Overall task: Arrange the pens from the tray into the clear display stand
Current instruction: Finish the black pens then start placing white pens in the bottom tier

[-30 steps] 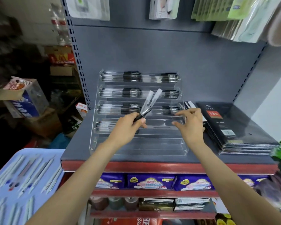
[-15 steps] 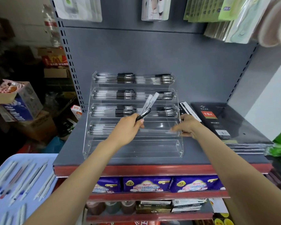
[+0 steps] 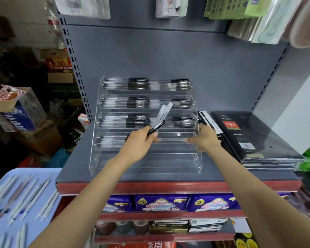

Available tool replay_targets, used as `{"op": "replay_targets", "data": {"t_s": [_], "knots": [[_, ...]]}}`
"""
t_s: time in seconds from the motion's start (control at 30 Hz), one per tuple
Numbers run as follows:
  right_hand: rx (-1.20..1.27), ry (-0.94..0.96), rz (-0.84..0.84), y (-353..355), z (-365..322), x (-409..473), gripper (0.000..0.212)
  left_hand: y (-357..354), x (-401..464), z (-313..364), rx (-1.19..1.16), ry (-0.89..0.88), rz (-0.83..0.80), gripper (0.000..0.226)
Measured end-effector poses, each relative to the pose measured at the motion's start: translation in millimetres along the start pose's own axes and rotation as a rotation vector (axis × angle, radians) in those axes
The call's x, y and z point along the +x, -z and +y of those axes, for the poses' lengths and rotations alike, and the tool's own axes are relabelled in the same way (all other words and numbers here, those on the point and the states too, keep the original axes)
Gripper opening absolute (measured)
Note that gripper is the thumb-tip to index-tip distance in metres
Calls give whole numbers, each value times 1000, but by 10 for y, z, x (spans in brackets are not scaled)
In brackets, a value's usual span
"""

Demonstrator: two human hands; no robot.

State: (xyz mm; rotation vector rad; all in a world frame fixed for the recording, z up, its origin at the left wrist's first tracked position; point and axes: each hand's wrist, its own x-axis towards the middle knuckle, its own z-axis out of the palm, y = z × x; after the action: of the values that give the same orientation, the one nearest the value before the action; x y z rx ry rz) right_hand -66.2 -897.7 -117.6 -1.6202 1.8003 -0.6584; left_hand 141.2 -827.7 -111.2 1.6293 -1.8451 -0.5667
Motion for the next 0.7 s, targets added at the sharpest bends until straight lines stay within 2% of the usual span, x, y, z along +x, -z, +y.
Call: {"op": "replay_targets", "data": {"t_s": [0.13,0.2,0.27,0.3,0.43,0.6,0.7], "knots": [[51,14,16,36,9,-44,57,34,-31,21,-48,-37,17,17],[91,117,192,94,5,-149,57,68,-48,41,-64,-55,16,21],[98,301,344,172,-52,-292,47,100,-63,69,-74,-78,6,23],[137,369,324,215,-103,-357,42,115,-68,86,-70,-93,-7,24],[530,422,-56,307,-233,-478,27,147,-72,123,-51,-140,-91,25],[838,397,-271,318,-181,-501,21,205,-83,64,-38,-98,-117,26],[838,389,-233,272,-156,-484,13,212,-100,19,-31,-75,-95,24]]}}
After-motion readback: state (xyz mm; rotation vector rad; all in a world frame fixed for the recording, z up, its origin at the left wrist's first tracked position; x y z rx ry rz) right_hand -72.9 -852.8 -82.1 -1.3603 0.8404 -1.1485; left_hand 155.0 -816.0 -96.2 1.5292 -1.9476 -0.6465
